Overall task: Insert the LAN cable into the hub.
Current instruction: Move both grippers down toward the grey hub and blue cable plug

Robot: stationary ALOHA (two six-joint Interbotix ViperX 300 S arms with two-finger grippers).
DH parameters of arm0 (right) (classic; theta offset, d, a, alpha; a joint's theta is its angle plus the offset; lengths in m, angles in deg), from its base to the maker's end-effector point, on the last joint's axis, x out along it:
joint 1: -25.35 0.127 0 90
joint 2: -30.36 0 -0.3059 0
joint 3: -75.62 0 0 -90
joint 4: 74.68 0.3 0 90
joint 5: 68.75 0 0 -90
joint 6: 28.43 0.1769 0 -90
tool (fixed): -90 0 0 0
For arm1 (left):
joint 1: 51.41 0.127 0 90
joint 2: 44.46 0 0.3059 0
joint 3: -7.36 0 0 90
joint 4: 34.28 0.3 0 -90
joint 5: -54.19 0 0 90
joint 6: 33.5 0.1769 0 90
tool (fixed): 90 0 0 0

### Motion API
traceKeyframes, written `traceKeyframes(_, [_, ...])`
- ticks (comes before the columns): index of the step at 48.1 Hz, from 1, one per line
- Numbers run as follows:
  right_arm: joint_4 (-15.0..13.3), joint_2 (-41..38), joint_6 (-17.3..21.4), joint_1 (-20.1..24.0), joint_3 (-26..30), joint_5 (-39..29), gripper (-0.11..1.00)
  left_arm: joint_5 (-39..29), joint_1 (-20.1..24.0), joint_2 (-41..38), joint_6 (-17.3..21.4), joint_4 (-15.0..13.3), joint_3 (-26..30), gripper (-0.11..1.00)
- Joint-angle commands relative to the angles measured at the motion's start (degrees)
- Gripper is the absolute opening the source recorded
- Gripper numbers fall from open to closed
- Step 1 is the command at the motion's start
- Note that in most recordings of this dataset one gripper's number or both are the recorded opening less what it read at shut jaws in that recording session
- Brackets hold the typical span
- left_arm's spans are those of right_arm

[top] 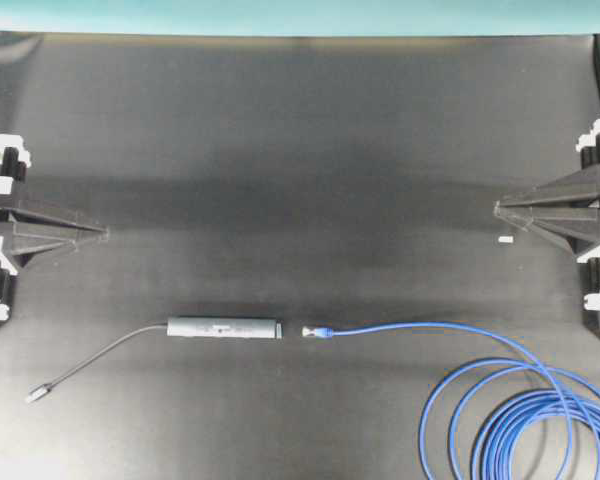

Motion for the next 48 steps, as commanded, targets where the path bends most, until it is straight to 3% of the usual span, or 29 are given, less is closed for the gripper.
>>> traceKeyframes(1, [0.79, -0.7, 0.62, -0.35, 0.79, -0.09, 0.03, -3.96, 0.0, -2.55, -1.23, 2.29, 2.81, 0.06])
traceKeyframes(7, [5.1, -1.76, 3.6, -0.09, 2.55, -8.35, 0.0, -10.55, -0.35, -5.36, -1.23, 2.29, 6.06, 0.0])
traceKeyframes(20, [5.19, -6.33, 7.47, 1.41, 6.42, -28.83, 0.0, -29.09, -3.43, -14.5, -1.05, 2.29, 13.36, 0.0])
traceKeyframes(31, [5.19, -16.44, 7.21, 3.43, 8.44, -33.93, 0.0, -38.67, -6.42, -25.22, -0.79, 2.29, 18.46, 0.0])
traceKeyframes(38, [4.92, -24.08, 6.94, 4.48, 11.25, -36.56, 0.0, -42.01, -6.24, -31.46, 0.09, 2.46, 22.32, 0.0])
traceKeyframes(48, [2.46, -32.61, 6.77, 4.92, 16.52, -41.75, 0.0, -44.21, -6.5, -36.65, 1.32, 2.55, 25.84, 0.0])
